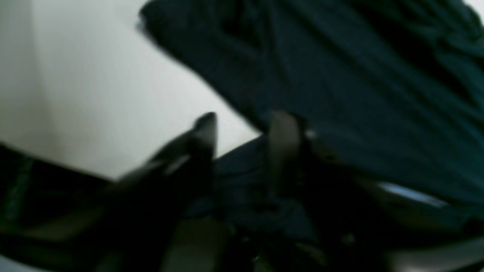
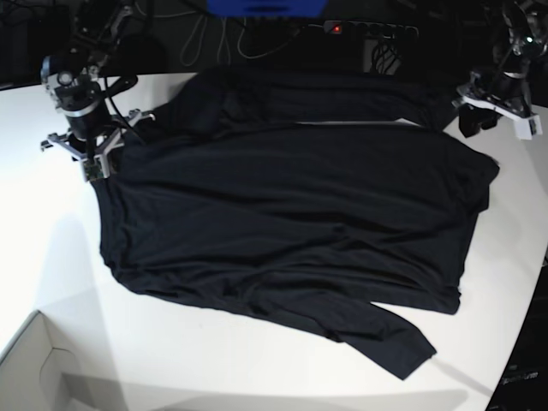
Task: Layout the t-shirt on the table in an organized manner, then fold the t-shirt properly
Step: 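Hold the shirt edges with both grippers and pull them apart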
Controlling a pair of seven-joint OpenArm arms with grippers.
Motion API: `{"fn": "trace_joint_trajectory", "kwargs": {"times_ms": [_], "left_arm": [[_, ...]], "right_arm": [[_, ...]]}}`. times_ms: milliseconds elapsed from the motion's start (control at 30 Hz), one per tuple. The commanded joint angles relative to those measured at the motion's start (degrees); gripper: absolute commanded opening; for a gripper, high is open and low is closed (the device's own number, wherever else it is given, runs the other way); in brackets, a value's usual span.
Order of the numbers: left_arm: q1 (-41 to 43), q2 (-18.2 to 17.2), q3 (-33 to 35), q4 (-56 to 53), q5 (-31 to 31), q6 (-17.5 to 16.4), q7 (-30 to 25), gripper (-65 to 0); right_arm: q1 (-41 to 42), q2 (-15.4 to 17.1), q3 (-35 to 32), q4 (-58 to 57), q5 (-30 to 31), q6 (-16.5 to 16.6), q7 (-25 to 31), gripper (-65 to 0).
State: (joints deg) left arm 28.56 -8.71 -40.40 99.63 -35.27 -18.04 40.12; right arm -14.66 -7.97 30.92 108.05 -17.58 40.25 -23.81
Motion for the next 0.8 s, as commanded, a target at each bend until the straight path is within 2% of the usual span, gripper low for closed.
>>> {"fn": "trace_joint_trajectory", "kwargs": {"times_ms": [0,67,100,167,267,400,633,700,767], "left_arm": [[0.2,-0.2,0.0,0.5,0.2,-0.3,-0.7,-28.2],[0.5,0.5,1.4,0.6,3.4,-1.2,-1.0,-18.3],[1.0,0.6,1.9,0.5,5.0,-2.8,-1.1,-15.3],[1.2,1.5,2.4,0.5,7.5,-7.0,-1.1,-14.9],[1.0,3.8,2.3,-0.3,12.4,-10.9,-1.1,-18.3],[0.1,5.8,2.2,-2.0,18.6,-13.8,-1.2,-22.3],[-1.6,5.6,0.5,-5.1,20.0,-14.4,-1.3,-22.8],[-1.7,5.4,0.5,-5.2,20.3,-14.4,-1.3,-27.9],[-1.8,5.4,0.5,-5.1,19.9,-14.4,-1.3,-38.2]], "right_arm": [[0.2,0.0,0.0,0.9,0.9,-0.2,1.3,-55.6],[0.2,0.0,0.0,0.9,0.9,-0.2,1.3,-55.6],[0.2,0.0,0.0,0.9,0.9,-0.2,1.3,-55.6],[0.1,-0.1,0.0,0.9,0.9,-0.2,1.3,-55.6],[0.1,-0.1,0.2,0.9,0.9,-0.2,1.3,-55.6],[-0.2,-0.1,0.3,0.9,0.9,-0.2,1.3,-55.6],[-1.0,-0.1,0.2,1.3,0.9,-0.2,1.3,-55.6],[-1.2,-0.2,0.1,1.4,0.9,-0.2,1.3,-55.6],[-2.3,-0.3,0.0,1.5,0.9,-0.2,1.3,-55.6]]}}
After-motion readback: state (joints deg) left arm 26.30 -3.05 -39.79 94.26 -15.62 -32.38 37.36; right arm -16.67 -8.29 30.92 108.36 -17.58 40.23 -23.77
